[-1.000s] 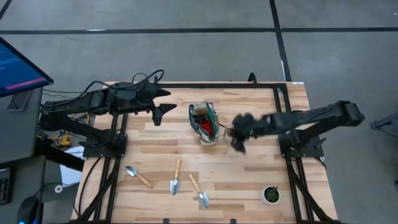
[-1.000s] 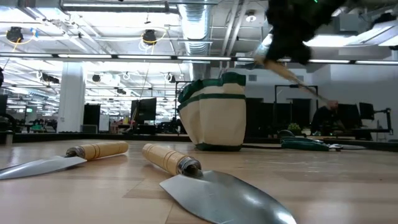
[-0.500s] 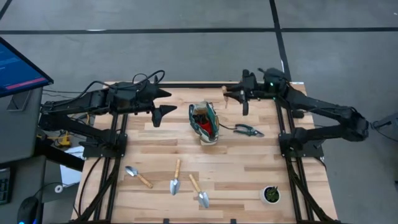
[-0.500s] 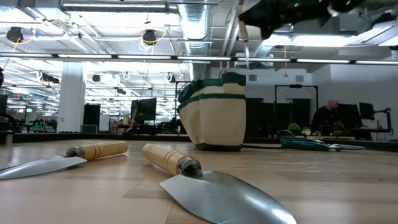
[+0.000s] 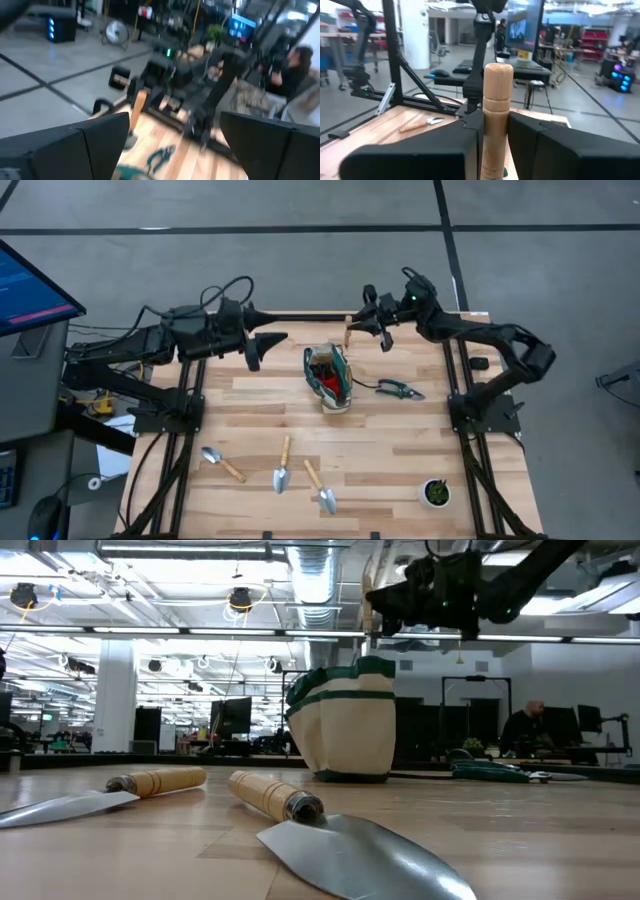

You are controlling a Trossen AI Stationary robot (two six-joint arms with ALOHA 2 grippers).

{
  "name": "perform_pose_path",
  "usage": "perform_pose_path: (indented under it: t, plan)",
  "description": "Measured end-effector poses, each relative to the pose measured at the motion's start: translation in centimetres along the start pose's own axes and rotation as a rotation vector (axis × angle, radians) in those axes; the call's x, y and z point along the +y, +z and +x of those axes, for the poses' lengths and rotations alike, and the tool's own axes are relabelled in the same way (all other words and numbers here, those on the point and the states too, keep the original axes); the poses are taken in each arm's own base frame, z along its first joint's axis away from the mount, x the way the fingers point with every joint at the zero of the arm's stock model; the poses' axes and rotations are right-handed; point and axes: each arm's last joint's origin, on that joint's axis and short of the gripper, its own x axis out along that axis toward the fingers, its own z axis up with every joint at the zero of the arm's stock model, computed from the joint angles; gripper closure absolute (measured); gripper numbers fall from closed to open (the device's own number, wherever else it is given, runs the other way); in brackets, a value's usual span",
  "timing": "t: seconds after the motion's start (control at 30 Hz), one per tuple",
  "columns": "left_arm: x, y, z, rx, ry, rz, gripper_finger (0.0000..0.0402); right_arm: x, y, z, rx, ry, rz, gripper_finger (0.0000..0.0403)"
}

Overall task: Pick & Place Garden tools in Gardening bag
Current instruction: Put the trowel into the gardening bag

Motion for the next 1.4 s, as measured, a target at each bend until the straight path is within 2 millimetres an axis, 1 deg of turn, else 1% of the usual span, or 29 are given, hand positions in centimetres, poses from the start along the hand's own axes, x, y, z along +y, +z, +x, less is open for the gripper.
perform_pose_path:
  t: [0.13, 0.27, 0.43, 0.53, 0.73, 0.8, 0.9, 1.07, 1.13, 1.27, 1.4]
  plan:
    - [-0.1, 0.5, 0.0, -0.051, 0.008, -0.018, 0.0100, -1.0, -1.3, -0.1, -0.018, 0.028, 0.013, 0.0350]
    - [-0.1, 0.5, 0.0, -0.056, 0.014, -0.019, 0.0100, -1.8, -2.5, -0.2, -0.015, 0.038, 0.022, 0.0350]
    - [0.1, 0.6, 0.0, -0.086, 0.071, -0.024, 0.0100, -2.5, -4.0, -0.4, -0.002, 0.035, 0.044, 0.0350]
    - [0.1, 0.7, 0.0, -0.094, 0.089, -0.025, 0.0100, -2.7, -5.0, 0.0, 0.003, 0.053, 0.053, 0.0349]
    - [0.1, 0.7, 0.0, -0.098, 0.091, -0.026, 0.0100, -2.5, -6.7, 1.3, 0.006, 0.085, 0.068, 0.0332]
    - [0.1, 0.7, 0.0, -0.101, 0.094, -0.027, 0.0100, -2.4, -6.7, 1.5, -0.010, 0.092, 0.061, 0.0331]
    - [0.1, 0.7, 0.0, -0.104, 0.102, -0.028, 0.0100, -2.3, -6.0, 1.5, -0.038, 0.095, 0.040, 0.0332]
    - [0.1, 0.7, 0.0, -0.104, 0.104, -0.027, 0.0100, -1.8, -3.7, 1.2, -0.078, 0.097, -0.035, 0.0332]
    - [0.1, 0.7, -0.1, -0.104, 0.104, -0.027, 0.0100, -1.7, -3.4, 1.1, -0.084, 0.097, -0.061, 0.0332]
    - [0.2, 0.7, 0.0, -0.105, 0.107, -0.027, 0.0100, -1.5, -3.4, 1.5, -0.094, 0.111, -0.087, 0.0332]
    - [0.2, 0.7, -0.1, -0.105, 0.106, -0.027, 0.0100, -1.7, -4.9, 2.0, -0.074, 0.142, -0.065, 0.0332]
